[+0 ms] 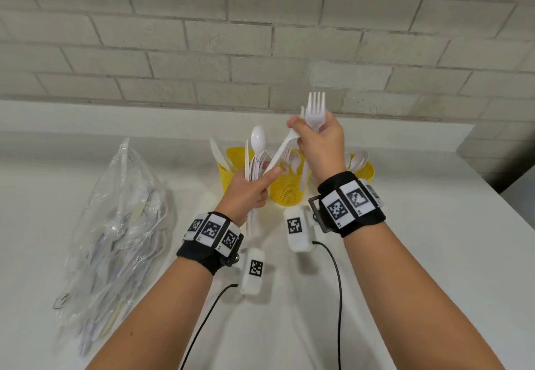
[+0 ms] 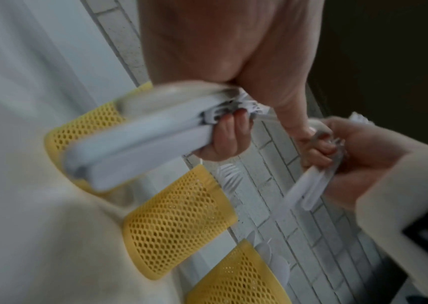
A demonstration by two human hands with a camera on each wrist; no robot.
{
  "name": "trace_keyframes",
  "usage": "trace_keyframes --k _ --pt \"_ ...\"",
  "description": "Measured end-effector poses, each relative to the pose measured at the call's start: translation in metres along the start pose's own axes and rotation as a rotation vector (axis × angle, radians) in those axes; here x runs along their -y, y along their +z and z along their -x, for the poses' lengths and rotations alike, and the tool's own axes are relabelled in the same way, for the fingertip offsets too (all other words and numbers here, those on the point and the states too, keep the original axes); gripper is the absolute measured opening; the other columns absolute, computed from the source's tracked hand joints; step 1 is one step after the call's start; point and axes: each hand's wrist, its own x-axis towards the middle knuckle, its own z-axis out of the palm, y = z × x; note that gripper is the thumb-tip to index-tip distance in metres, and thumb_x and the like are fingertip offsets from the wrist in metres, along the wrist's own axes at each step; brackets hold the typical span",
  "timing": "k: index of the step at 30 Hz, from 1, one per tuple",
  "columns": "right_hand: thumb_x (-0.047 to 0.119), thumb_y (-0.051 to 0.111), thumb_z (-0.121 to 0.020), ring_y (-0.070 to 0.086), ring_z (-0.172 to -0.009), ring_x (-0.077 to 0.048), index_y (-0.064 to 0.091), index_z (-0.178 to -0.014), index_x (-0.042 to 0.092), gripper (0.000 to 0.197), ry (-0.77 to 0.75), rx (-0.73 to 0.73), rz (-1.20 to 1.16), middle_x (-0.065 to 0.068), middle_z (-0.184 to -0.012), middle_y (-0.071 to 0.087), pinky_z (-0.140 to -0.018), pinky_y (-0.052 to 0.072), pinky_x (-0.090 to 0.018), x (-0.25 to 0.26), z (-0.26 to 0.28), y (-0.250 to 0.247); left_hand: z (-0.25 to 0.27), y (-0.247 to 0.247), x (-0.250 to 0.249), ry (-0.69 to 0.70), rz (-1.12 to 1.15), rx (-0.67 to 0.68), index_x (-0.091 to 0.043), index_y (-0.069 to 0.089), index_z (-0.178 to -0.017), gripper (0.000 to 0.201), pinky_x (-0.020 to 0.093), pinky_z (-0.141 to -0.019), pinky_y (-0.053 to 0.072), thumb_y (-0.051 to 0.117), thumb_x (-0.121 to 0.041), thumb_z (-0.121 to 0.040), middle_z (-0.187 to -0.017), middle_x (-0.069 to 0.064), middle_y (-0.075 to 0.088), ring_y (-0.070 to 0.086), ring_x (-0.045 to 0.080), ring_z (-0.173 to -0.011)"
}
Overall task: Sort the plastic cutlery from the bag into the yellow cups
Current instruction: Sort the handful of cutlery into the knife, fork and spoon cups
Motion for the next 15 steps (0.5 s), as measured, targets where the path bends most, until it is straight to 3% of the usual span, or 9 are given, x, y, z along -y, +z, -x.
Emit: trace_keyframes --k 3,4,6,7,10,13,15 --pt "0.009 0.066 -0.076 0.043 -0.051 -0.003 0.056 -0.085 0.024 0.02 0.003 -0.034 -0.033 -0.014 -0.088 0.065 -0.051 0.036 -0.017 0.004 -0.009 -0.009 0.0 -0.002 0.001 0.016 0.041 0.041 -0.017 0.048 -0.09 0.012 0.02 -0.043 0.02 0.052 -0.027 -0.096 -0.056 -0.007 0.035 0.028 0.007 -0.044" --pt "0.01 0.064 -0.079 0.043 -0.05 -0.002 0.059 -0.087 0.023 0.017 0.003 -0.025 -0.028 -0.012 -0.087 0.065 -0.051 0.035 -0.015 0.003 -0.009 -0.011 0.0 -0.002 0.0 0.018 0.057 0.043 -0.017 0.049 -0.092 0.01 0.02 -0.044 0.021 0.049 -0.026 -0.098 -0.057 -0.006 0.037 0.029 0.007 -0.044" --pt "0.011 0.06 -0.088 0.043 -0.046 0.001 0.064 -0.097 0.011 0.01 0.014 0.019 0.017 -0.003 -0.07 0.06 -0.05 0.036 -0.013 0.001 -0.007 -0.012 0.0 -0.002 -0.003 0.01 0.113 0.041 -0.017 0.05 -0.098 0.008 0.019 -0.043 0.024 0.043 -0.017 -0.1 -0.06 -0.002 0.042 0.033 0.008 -0.043" --pt "0.012 0.06 -0.09 0.045 -0.045 0.003 0.065 -0.102 0.004 0.016 0.036 0.049 0.056 0.0 -0.065 0.056 -0.05 0.037 -0.011 -0.003 -0.005 -0.011 0.0 -0.001 -0.005 -0.006 0.143 0.042 -0.016 0.048 -0.1 0.01 0.019 -0.043 0.024 0.04 -0.01 -0.1 -0.06 0.0 0.044 0.034 0.008 -0.041" --pt "0.011 0.066 -0.085 0.051 -0.044 0.009 0.065 -0.107 -0.005 0.027 0.119 0.244 0.154 0.003 -0.066 0.057 -0.046 0.038 -0.005 -0.014 0.011 -0.008 -0.001 0.002 -0.01 -0.033 0.185 0.088 -0.011 0.042 -0.099 0.019 0.022 -0.041 0.022 0.036 0.006 -0.093 -0.059 0.004 0.05 0.033 0.01 -0.038" --pt "0.008 0.071 -0.081 0.055 -0.042 -0.001 0.065 -0.099 -0.012 0.027 0.184 0.414 0.175 0.001 -0.052 0.06 -0.048 0.044 -0.011 -0.026 0.022 -0.003 -0.002 0.004 -0.014 -0.03 0.183 0.151 -0.006 0.051 -0.094 0.022 0.021 -0.04 0.023 0.034 0.008 -0.09 -0.063 0.01 0.046 0.034 0.011 -0.037" --pt "0.009 0.071 -0.08 0.054 -0.039 -0.008 0.064 -0.094 -0.013 0.027 0.201 0.424 0.135 0.001 -0.044 0.058 -0.048 0.046 -0.016 -0.027 0.021 -0.001 -0.003 0.004 -0.015 -0.02 0.178 0.165 -0.004 0.053 -0.096 0.021 0.02 -0.039 0.027 0.035 0.005 -0.092 -0.065 0.012 0.045 0.036 0.012 -0.038"
